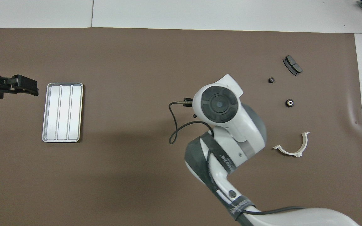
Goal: Place bearing gear from tray to pile
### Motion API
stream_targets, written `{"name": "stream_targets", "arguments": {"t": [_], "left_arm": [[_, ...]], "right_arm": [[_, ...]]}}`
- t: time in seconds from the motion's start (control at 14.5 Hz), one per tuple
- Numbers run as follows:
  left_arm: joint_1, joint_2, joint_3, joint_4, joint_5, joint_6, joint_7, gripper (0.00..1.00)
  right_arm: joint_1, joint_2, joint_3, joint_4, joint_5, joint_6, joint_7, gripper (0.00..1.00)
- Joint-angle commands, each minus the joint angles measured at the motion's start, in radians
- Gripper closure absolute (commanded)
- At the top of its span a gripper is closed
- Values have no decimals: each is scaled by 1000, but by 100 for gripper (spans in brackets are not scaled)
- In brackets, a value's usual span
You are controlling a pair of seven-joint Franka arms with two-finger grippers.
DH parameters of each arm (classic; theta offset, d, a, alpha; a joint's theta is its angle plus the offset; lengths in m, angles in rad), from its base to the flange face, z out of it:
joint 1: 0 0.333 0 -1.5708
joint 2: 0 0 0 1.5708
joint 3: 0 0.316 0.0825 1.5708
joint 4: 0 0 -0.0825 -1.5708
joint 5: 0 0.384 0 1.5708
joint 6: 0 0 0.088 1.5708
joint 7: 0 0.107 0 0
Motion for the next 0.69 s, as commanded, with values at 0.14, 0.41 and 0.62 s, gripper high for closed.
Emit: {"name": "stream_targets", "arguments": {"t": [0.14, 0.41, 0.62], "left_arm": [[27, -31, -5, -40, 4, 24, 8, 0], [15, -32, -5, -40, 4, 11, 7, 0], [15, -32, -5, -39, 4, 17, 7, 0]], "right_arm": [[-248, -56, 15, -149, 111, 26, -394, 100], [-343, -45, 15, -291, 134, 187, -545, 100], [-360, -19, 15, -329, 134, 249, -539, 98]]}}
